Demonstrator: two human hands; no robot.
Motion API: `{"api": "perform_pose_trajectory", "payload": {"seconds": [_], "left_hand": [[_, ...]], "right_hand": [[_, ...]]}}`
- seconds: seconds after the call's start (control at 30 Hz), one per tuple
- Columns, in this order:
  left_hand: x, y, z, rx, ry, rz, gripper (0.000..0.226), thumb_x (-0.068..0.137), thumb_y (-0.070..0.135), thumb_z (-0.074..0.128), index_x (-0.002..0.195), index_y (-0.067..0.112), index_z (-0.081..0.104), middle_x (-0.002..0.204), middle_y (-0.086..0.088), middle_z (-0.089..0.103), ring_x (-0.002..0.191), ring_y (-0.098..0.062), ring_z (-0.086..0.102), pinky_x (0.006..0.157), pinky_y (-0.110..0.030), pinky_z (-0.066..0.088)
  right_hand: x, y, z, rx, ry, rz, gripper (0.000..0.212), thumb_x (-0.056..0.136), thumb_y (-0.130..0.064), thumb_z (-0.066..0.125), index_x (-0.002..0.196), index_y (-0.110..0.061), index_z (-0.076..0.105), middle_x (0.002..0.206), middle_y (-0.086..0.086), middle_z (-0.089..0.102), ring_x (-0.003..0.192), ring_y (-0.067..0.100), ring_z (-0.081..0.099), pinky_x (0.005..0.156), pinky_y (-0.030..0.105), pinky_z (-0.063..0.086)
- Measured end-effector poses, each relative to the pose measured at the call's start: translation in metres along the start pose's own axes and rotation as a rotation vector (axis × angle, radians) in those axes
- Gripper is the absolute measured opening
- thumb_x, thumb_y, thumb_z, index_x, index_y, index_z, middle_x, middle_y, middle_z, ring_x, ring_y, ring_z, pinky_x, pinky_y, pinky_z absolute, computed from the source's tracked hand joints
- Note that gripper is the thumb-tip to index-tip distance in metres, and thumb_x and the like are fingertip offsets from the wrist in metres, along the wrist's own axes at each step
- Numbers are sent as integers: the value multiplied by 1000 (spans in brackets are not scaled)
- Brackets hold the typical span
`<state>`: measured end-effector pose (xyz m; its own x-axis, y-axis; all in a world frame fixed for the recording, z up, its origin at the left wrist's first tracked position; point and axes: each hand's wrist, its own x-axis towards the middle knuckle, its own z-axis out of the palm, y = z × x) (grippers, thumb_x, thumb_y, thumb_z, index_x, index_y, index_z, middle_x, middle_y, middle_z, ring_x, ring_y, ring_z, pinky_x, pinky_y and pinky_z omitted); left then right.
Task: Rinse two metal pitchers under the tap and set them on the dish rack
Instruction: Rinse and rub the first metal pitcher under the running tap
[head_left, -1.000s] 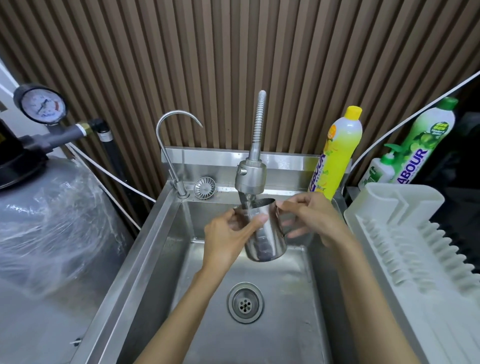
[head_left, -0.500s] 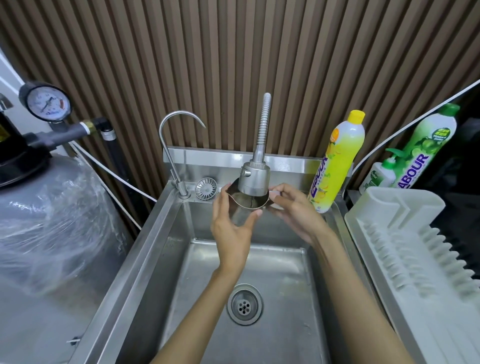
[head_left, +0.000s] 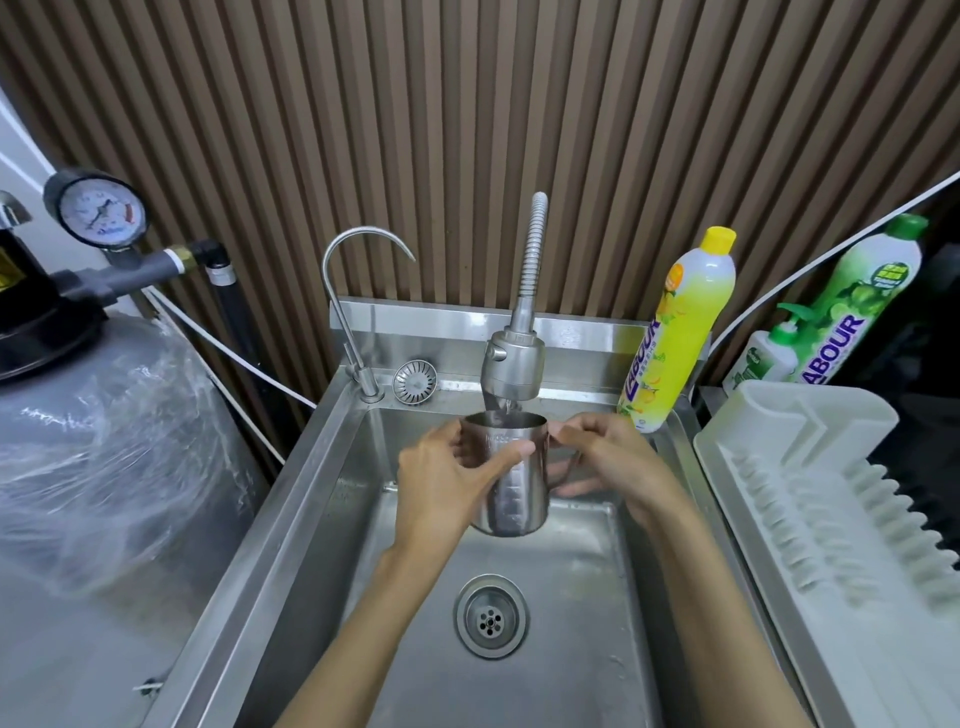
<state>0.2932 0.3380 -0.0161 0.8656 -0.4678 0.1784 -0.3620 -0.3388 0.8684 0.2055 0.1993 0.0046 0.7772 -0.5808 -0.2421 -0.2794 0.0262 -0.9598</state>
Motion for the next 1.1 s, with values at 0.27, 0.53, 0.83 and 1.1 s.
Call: {"api": "perform_pose_trajectory", "payload": {"seconds": [0.27,0.53,0.83,1.1], "left_hand": [[-1,-8,20,-592,-270,-131,45,61,20,83,103,25,66,103,8,72,102,-5,65,84,-12,49],[13,-1,19,-406,42,120,71,60,26,84,119,42,48,112,30,61,114,10,52,97,-10,37],[10,11,-8,67,193,241,71,54,45,83,115,17,61,93,11,59,85,-6,52,74,2,33],[2,-1,1,-44,-33,-74,38,62,48,78,86,20,70,73,9,68,62,11,59,59,2,37]], "right_hand": [[-17,-25,-8,-619,295,-308,32,84,-20,64,57,-24,46,96,8,73,90,27,65,84,40,50],[21,5,-1,347,-72,-272,15,90,-4,53,76,-8,55,111,-2,67,104,18,63,97,34,48],[21,16,19,425,-183,-80,21,93,-10,50,74,-9,59,78,8,70,76,19,68,76,42,59],[4,5,1,-48,87,-65,18,85,-24,66,75,-9,62,74,9,67,64,23,69,55,38,60]]}}
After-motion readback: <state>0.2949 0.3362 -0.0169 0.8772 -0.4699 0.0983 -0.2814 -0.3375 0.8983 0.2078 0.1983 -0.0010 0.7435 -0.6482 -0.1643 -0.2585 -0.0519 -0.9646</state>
